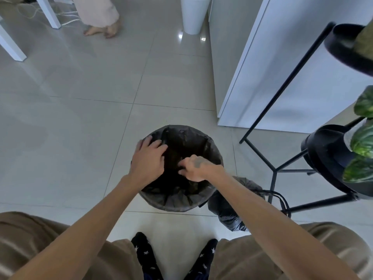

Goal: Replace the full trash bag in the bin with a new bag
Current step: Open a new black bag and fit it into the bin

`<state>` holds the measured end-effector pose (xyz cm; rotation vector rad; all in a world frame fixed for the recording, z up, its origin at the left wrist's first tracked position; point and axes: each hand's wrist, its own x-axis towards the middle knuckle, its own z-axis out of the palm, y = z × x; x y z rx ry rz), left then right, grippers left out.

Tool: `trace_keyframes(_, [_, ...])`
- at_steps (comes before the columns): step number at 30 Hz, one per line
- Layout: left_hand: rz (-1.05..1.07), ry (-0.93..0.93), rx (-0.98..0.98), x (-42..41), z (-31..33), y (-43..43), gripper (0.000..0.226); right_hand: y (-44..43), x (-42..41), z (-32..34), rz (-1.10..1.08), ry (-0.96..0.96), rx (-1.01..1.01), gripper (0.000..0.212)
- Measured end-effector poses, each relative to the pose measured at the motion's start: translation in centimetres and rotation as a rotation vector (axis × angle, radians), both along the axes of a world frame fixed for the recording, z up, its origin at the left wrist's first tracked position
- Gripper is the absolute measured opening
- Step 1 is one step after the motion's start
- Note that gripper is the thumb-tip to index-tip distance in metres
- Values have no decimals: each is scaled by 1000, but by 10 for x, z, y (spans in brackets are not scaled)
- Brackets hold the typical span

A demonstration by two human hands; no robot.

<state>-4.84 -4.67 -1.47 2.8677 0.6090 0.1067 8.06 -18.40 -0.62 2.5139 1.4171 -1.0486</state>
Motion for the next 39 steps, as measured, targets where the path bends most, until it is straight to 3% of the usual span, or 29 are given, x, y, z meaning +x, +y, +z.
trace_keyframes(2, [-6, 43, 131, -9, -17, 9, 44, 4, -15, -8, 43, 69, -108, 58])
trace_keyframes(5, [-8, 147, 163, -20, -37, 19, 52, 6, -32, -19, 106, 119, -283, 74])
trace_keyframes(9, [-23, 164, 144, -17, -38, 20, 58, 2, -39, -32, 157, 171, -425, 80])
trace_keyframes(12, [-9, 136, 112, -16, -35, 18, 58, 0, -37, -35, 135, 186, -414, 80])
trace_keyframes(16, [-4, 79, 113, -23, -34, 23, 62, 2, -33, -36, 118, 78, -276, 76])
trace_keyframes(22, [-10, 148, 102, -26, -36, 22, 64, 1, -33, -64, 195, -57, -500, 83])
trace_keyframes(24, [-1, 119, 90, -26, -33, 21, 67, 1, -31, -61, 166, -45, -414, 79])
trace_keyframes(27, [67, 15, 43, -31, -25, 20, 70, -2, -26, -36, 52, -90, -78, 66])
trace_keyframes(32, [488, -126, -275, -50, -2, 13, 65, -44, -8, 15, -318, -473, 436, 41])
trace_keyframes(34, [605, -139, -394, -62, -3, 9, 64, -70, -10, 27, -514, -492, 447, 45])
trace_keyframes(39, [672, -88, -681, -83, -25, -12, 66, -108, -35, 9, -711, -210, 171, 78])
